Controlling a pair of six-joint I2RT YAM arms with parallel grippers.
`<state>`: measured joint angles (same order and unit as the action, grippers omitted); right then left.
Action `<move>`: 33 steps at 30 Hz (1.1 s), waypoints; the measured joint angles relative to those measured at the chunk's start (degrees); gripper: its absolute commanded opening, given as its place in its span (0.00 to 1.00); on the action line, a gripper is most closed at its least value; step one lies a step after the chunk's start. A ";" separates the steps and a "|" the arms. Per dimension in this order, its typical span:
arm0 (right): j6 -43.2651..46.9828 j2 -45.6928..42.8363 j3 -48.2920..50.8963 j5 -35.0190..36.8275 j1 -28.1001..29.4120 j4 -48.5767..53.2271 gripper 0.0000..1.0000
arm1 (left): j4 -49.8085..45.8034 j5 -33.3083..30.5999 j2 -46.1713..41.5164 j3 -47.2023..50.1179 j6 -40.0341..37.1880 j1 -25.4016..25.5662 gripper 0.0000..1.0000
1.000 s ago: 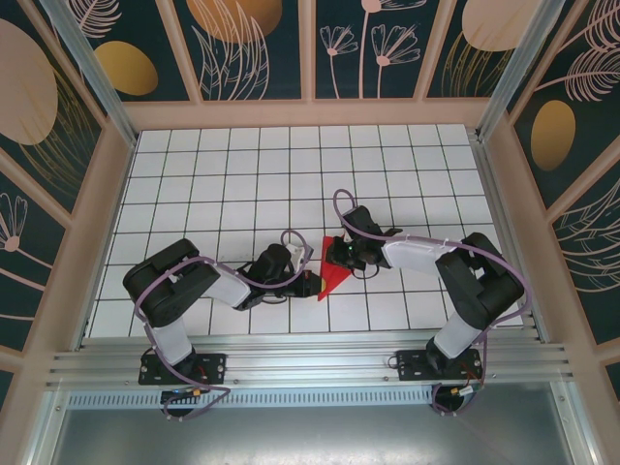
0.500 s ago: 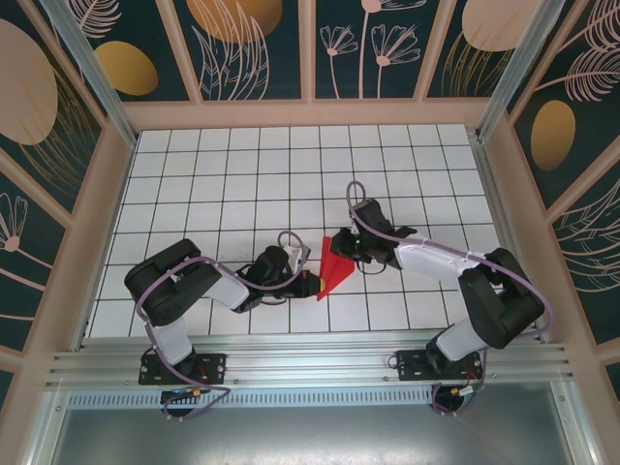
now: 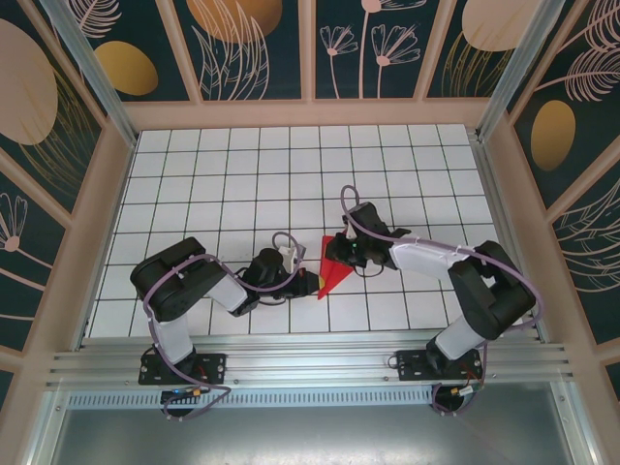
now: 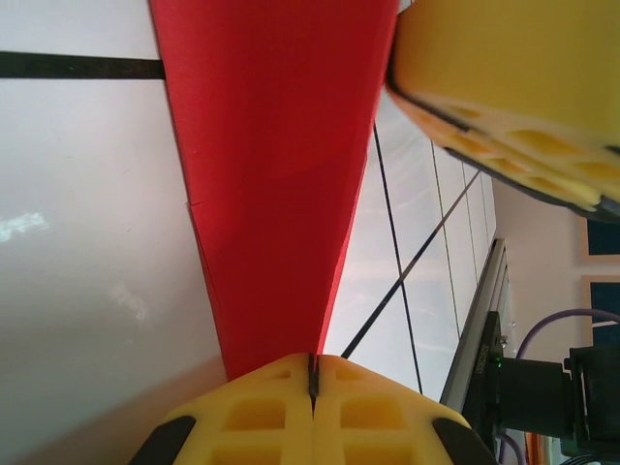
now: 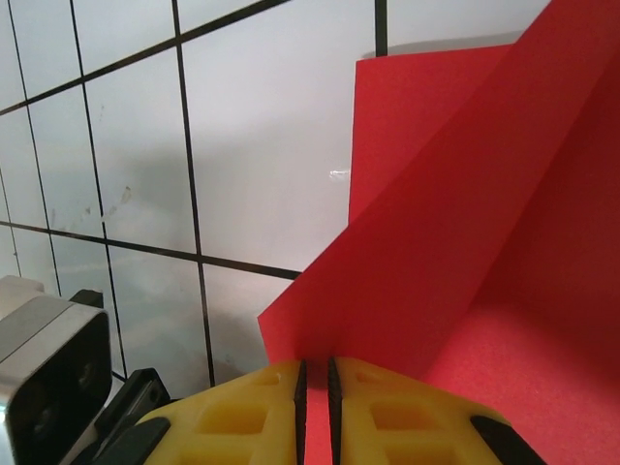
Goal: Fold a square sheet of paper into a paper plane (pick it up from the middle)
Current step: Fourth fold the wing at the center of the table.
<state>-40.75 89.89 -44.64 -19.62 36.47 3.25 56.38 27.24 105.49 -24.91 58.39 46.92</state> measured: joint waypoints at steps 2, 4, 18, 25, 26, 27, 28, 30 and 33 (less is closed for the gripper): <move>0.00 1.16 -0.33 -0.04 0.02 -0.13 0.17 | -0.07 0.02 0.00 -0.07 0.00 0.00 0.00; -0.02 2.25 -0.61 0.00 0.02 -0.33 0.17 | -0.48 0.15 0.00 -0.24 -0.02 0.00 0.00; 0.00 5.53 -1.73 1.38 0.02 0.22 0.16 | -3.72 0.76 -0.11 -1.60 -0.33 0.00 0.04; 0.00 5.55 -1.73 2.45 0.07 0.46 0.16 | -6.56 0.79 -0.76 -2.56 -1.75 0.00 0.09; 0.00 5.55 -1.73 2.56 0.07 0.46 0.16 | -6.91 0.76 -0.87 -2.64 -1.88 0.00 0.10; 0.00 5.55 -1.73 2.64 0.07 0.46 0.15 | -7.17 0.76 -0.96 -2.73 -2.01 0.00 0.11; 0.00 5.60 -1.73 2.67 0.07 0.46 0.15 | -7.34 0.76 -1.07 -2.78 -2.16 0.00 0.12; 0.00 5.99 -1.75 2.69 0.07 0.46 0.15 | -7.61 0.76 -1.31 -2.80 -2.38 0.02 0.13; 0.00 6.97 -1.73 2.82 0.07 0.46 0.15 | -7.80 0.83 -1.64 -2.80 -2.58 0.02 0.17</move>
<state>-40.75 96.86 -46.37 -16.80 36.53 3.70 48.58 28.08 103.85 -27.70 55.81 46.94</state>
